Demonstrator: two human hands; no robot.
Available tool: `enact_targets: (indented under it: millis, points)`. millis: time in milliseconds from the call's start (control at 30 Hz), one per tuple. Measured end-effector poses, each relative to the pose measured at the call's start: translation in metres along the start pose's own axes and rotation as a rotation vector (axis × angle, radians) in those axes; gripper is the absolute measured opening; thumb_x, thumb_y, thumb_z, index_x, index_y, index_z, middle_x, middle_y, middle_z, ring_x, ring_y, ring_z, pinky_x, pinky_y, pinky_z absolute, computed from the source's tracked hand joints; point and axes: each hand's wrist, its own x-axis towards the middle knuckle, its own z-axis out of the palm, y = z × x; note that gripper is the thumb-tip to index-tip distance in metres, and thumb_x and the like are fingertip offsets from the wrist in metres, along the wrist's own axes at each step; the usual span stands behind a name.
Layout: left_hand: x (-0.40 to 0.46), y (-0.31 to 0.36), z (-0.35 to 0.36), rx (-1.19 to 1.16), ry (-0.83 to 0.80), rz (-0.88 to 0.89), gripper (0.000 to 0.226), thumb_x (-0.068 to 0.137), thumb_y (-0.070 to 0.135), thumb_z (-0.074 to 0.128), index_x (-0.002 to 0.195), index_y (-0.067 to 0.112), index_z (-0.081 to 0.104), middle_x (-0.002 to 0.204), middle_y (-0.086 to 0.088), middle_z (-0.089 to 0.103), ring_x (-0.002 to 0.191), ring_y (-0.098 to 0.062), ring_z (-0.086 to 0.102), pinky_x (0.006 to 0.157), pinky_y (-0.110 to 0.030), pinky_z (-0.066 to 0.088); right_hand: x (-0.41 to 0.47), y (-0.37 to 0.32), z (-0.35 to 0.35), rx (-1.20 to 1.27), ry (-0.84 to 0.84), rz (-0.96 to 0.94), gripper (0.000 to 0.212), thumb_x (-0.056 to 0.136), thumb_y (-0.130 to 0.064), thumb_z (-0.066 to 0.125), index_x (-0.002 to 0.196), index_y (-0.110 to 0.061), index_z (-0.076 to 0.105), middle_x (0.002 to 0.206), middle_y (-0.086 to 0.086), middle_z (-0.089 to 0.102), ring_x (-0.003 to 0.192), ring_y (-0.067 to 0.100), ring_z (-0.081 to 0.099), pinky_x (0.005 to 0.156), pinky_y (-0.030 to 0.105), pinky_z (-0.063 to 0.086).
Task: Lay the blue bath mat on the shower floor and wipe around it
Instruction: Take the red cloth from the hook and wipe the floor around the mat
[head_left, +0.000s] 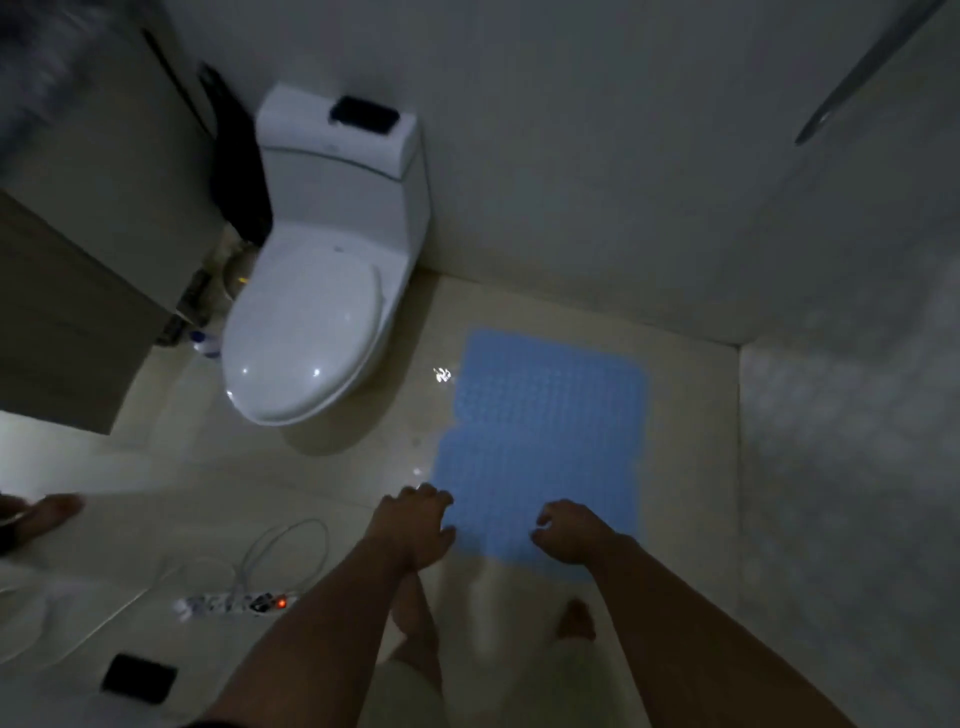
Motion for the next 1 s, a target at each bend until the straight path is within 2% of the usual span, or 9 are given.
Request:
enact_targets:
  millis: [267, 367, 467, 533, 633, 700, 833, 900, 1000]
  points:
    - [-0.050, -0.008, -0.093, -0.009, 0.356, -0.282, 0.052, 0.095, 0.049, 0.049, 0.140, 0.022, 0.048, 0.142, -0.008, 0.052, 0.130, -0.033, 0.050, 0.105, -0.045, 0.040, -0.011, -0.110, -0.080, -0.170, 0.086, -0.283, 0.037, 0.095, -0.037, 0.057, 0.123, -0.015, 0.063, 0.134, 0.008, 0.061, 0.121, 0.026, 0.058, 0.100, 0.033, 0.047]
    - [-0.096, -0.007, -0.101, -0.048, 0.486, -0.465, 0.053, 0.095, 0.049, 0.050, 0.139, 0.020, 0.048, 0.140, -0.010, 0.052, 0.130, -0.033, 0.050, 0.101, -0.047, 0.041, -0.025, -0.150, -0.099, -0.298, 0.132, -0.437, 0.040, 0.091, -0.039, 0.056, 0.124, -0.017, 0.064, 0.135, 0.008, 0.061, 0.123, 0.027, 0.057, 0.098, 0.032, 0.046]
    - [-0.146, -0.001, -0.096, -0.056, 0.577, -0.634, 0.051, 0.094, 0.049, 0.049, 0.136, 0.020, 0.049, 0.137, -0.009, 0.052, 0.127, -0.034, 0.049, 0.099, -0.047, 0.041, -0.046, -0.194, -0.103, -0.423, 0.152, -0.611, 0.034, 0.085, -0.039, 0.056, 0.108, -0.018, 0.069, 0.121, 0.008, 0.069, 0.110, 0.028, 0.064, 0.089, 0.031, 0.050]
    - [-0.184, 0.008, -0.089, -0.044, 0.633, -0.752, 0.049, 0.093, 0.048, 0.049, 0.133, 0.019, 0.051, 0.135, -0.010, 0.053, 0.126, -0.034, 0.049, 0.097, -0.047, 0.041, -0.071, -0.223, -0.099, -0.464, 0.145, -0.714, 0.034, 0.084, -0.038, 0.057, 0.112, -0.021, 0.069, 0.121, 0.006, 0.069, 0.108, 0.026, 0.064, 0.089, 0.032, 0.051]
    - [-0.258, 0.019, -0.074, -0.027, 0.717, -0.941, 0.047, 0.092, 0.046, 0.050, 0.130, 0.018, 0.052, 0.136, -0.011, 0.052, 0.127, -0.036, 0.048, 0.096, -0.048, 0.040, -0.120, -0.269, -0.082, -0.534, 0.125, -0.917, 0.043, 0.091, -0.041, 0.058, 0.129, -0.022, 0.061, 0.135, 0.004, 0.061, 0.122, 0.023, 0.058, 0.099, 0.031, 0.046]
    - [-0.305, 0.026, -0.065, 0.006, 0.785, -1.058, 0.045, 0.086, 0.046, 0.056, 0.123, 0.020, 0.057, 0.133, -0.009, 0.056, 0.122, -0.036, 0.053, 0.092, -0.051, 0.044, -0.149, -0.300, -0.068, -0.566, 0.120, -1.046, 0.042, 0.092, -0.044, 0.059, 0.128, -0.023, 0.062, 0.133, 0.003, 0.063, 0.122, 0.020, 0.059, 0.099, 0.027, 0.045]
    - [-0.413, 0.042, -0.042, 0.017, 0.848, -1.355, 0.036, 0.066, 0.051, 0.068, 0.092, 0.027, 0.067, 0.093, -0.001, 0.068, 0.088, -0.028, 0.068, 0.065, -0.044, 0.053, -0.248, -0.368, -0.027, -0.513, 0.046, -1.353, 0.029, 0.086, -0.040, 0.067, 0.109, -0.024, 0.073, 0.114, 0.006, 0.073, 0.104, 0.022, 0.068, 0.083, 0.026, 0.049]
    - [-0.462, 0.062, -0.041, 0.040, 0.959, -1.507, 0.038, 0.071, 0.050, 0.065, 0.099, 0.025, 0.069, 0.099, -0.002, 0.070, 0.094, -0.028, 0.067, 0.070, -0.044, 0.054, -0.304, -0.391, -0.008, -0.437, -0.001, -1.505, 0.019, 0.088, -0.031, 0.069, 0.104, -0.023, 0.076, 0.104, 0.005, 0.076, 0.093, 0.020, 0.069, 0.075, 0.025, 0.047]
    - [-0.541, 0.123, -0.038, 0.225, 1.179, -1.744, 0.037, 0.081, 0.046, 0.058, 0.111, 0.025, 0.068, 0.109, -0.002, 0.067, 0.101, -0.029, 0.061, 0.079, -0.043, 0.051, -0.400, -0.413, 0.035, -0.312, -0.226, -1.739, 0.008, 0.087, -0.023, 0.074, 0.093, -0.027, 0.075, 0.086, 0.003, 0.077, 0.075, 0.014, 0.069, 0.080, 0.035, 0.057]
